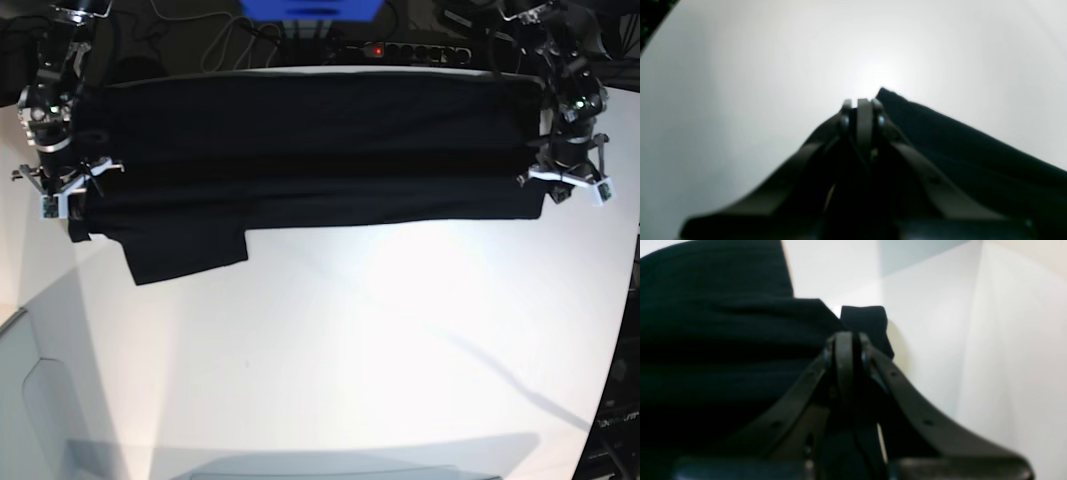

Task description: Fold the T-shirt properly

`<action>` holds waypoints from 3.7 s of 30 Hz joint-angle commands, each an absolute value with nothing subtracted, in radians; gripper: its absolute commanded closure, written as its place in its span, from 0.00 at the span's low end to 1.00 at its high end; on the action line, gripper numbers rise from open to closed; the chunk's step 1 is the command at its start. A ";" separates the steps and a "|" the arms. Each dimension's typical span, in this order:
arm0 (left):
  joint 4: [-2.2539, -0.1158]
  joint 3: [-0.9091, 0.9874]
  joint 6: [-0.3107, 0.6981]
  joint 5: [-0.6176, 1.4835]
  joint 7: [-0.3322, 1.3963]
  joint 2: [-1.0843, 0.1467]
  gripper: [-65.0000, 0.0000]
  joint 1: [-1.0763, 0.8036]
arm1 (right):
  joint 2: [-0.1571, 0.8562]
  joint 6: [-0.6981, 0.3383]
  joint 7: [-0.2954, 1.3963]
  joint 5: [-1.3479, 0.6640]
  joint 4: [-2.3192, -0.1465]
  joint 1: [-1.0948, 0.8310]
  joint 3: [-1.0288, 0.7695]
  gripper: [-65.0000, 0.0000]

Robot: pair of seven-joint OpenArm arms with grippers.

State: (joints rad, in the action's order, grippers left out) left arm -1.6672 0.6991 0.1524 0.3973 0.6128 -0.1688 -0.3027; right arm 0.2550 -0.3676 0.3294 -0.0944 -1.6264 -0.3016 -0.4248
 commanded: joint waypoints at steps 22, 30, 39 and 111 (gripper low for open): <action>-1.673 0.716 0.142 0.433 0.588 -0.182 1.00 -0.383 | 0.275 -0.452 0.312 -0.088 -1.606 -0.348 -0.441 1.00; -1.673 0.717 0.142 0.430 0.588 -0.185 1.00 -0.400 | 0.278 -0.453 0.312 -0.088 -1.609 -0.375 -0.441 1.00; -1.673 0.717 0.142 0.435 0.588 -0.182 1.00 -0.426 | 0.280 -0.453 0.312 -0.087 -1.604 -0.387 -0.441 1.00; -1.603 0.713 0.142 0.432 0.598 -0.151 0.33 -0.407 | 0.240 -0.453 0.639 -0.047 -1.360 0.110 -0.246 1.00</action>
